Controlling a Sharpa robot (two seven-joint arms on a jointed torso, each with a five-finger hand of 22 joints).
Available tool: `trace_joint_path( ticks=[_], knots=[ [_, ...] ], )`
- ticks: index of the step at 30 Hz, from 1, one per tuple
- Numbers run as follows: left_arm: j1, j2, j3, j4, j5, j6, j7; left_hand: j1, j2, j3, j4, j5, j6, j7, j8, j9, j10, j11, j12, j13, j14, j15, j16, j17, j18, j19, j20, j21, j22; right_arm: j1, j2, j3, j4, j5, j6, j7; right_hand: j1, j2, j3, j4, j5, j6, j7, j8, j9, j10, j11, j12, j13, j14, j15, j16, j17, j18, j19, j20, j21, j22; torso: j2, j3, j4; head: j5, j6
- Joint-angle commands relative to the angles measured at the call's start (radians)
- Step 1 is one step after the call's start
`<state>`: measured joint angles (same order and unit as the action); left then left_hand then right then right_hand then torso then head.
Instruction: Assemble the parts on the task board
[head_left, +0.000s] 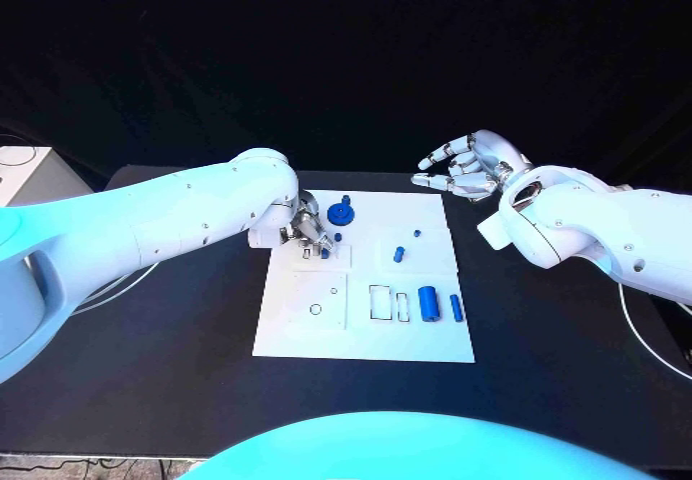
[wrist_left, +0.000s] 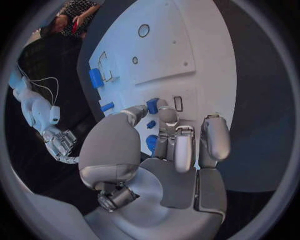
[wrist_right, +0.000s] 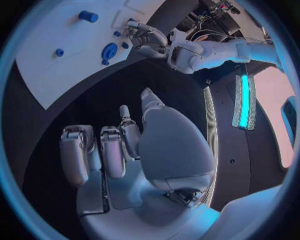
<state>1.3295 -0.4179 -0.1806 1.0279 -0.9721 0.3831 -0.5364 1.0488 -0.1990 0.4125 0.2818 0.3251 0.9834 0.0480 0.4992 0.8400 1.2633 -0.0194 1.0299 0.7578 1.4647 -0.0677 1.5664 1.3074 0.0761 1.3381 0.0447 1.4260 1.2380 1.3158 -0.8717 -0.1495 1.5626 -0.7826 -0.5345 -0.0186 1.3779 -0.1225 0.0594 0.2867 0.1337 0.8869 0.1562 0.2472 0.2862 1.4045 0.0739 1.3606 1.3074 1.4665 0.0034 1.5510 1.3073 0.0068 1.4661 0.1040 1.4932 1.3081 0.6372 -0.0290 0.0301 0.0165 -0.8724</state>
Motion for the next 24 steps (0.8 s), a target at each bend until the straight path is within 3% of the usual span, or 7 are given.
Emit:
trace_joint_path(
  ticks=[1,10,13,17,24],
  knots=[
    [-0.011,-0.018,0.006,0.019,-0.015,-0.025,-0.006,0.006,-0.001,-0.003,0.007,-0.008,0.005,0.005,0.002,0.000,-0.008,0.004,-0.002,-0.006,0.106,0.001,0.004,0.263,-0.001,-0.002,0.002,-0.006,-0.005,-0.001,-0.001,0.000,0.000,-0.009,0.010,0.011,-0.007,0.005,-0.006,0.001,-0.003,-0.005,0.001,0.004,0.001,-0.008,0.000,-0.004,0.092,0.091,-0.004,-0.005,0.217,0.013,0.069,-0.002,-0.004,0.211,-0.001,-0.0004,0.0009,-0.002,0.002],
    [-0.005,-0.055,0.080,0.079,-0.017,-0.057,-0.002,0.000,-0.001,-0.012,0.010,-0.011,0.000,0.008,-0.001,-0.001,-0.018,0.006,-0.011,-0.019,0.106,0.002,0.004,0.263,0.001,-0.010,0.003,-0.012,-0.016,-0.003,-0.001,0.000,-0.005,-0.007,0.010,0.012,-0.007,0.005,-0.006,0.001,-0.003,-0.005,0.001,0.004,0.001,-0.008,0.000,-0.004,0.092,0.091,-0.004,-0.005,0.217,0.013,0.069,-0.002,-0.004,0.211,-0.002,-0.0004,0.0007,0.001,0.011],
    [-0.001,-0.065,0.098,0.097,-0.024,-0.060,-0.002,0.000,-0.001,-0.013,0.010,-0.011,-0.001,0.008,-0.001,-0.001,-0.019,0.006,-0.012,-0.020,0.106,0.002,0.004,0.263,0.002,-0.012,0.003,-0.013,-0.019,-0.004,0.000,0.000,-0.007,-0.007,0.010,0.012,-0.007,0.005,-0.006,0.001,-0.003,-0.005,0.001,0.004,0.001,-0.008,0.000,-0.004,0.092,0.091,-0.004,-0.005,0.217,0.013,0.069,-0.002,-0.004,0.211,-0.002,-0.0003,0.0004,0.002,0.014],
    [0.008,-0.081,0.115,0.114,-0.038,-0.057,-0.002,0.002,0.000,-0.014,0.009,-0.010,-0.003,0.009,-0.002,0.000,-0.022,0.007,-0.014,-0.022,0.105,0.003,0.003,0.260,0.003,-0.015,0.003,-0.015,-0.023,-0.006,0.000,0.000,-0.008,-0.006,0.010,0.012,-0.007,0.005,-0.006,0.001,-0.003,-0.005,0.001,0.004,0.001,-0.008,0.000,-0.004,0.092,0.091,-0.004,-0.005,0.217,0.013,0.069,-0.002,-0.004,0.211,-0.001,-0.0001,-0.0003,0.003,0.018],
    [0.021,-0.101,0.133,0.108,-0.054,-0.058,-0.001,0.021,0.006,-0.016,0.006,-0.006,-0.012,0.011,-0.004,0.002,-0.036,0.010,-0.023,-0.034,0.101,0.006,-0.002,0.251,0.007,-0.029,0.006,-0.025,-0.041,-0.007,-0.003,0.000,-0.009,-0.005,0.009,0.012,-0.010,0.006,-0.007,0.002,-0.003,-0.006,0.001,0.005,0.001,-0.008,0.000,-0.004,0.092,0.091,-0.004,-0.005,0.217,0.014,0.068,-0.002,-0.005,0.210,0.003,-0.0005,0.0007,0.002,0.034]
  ],
)
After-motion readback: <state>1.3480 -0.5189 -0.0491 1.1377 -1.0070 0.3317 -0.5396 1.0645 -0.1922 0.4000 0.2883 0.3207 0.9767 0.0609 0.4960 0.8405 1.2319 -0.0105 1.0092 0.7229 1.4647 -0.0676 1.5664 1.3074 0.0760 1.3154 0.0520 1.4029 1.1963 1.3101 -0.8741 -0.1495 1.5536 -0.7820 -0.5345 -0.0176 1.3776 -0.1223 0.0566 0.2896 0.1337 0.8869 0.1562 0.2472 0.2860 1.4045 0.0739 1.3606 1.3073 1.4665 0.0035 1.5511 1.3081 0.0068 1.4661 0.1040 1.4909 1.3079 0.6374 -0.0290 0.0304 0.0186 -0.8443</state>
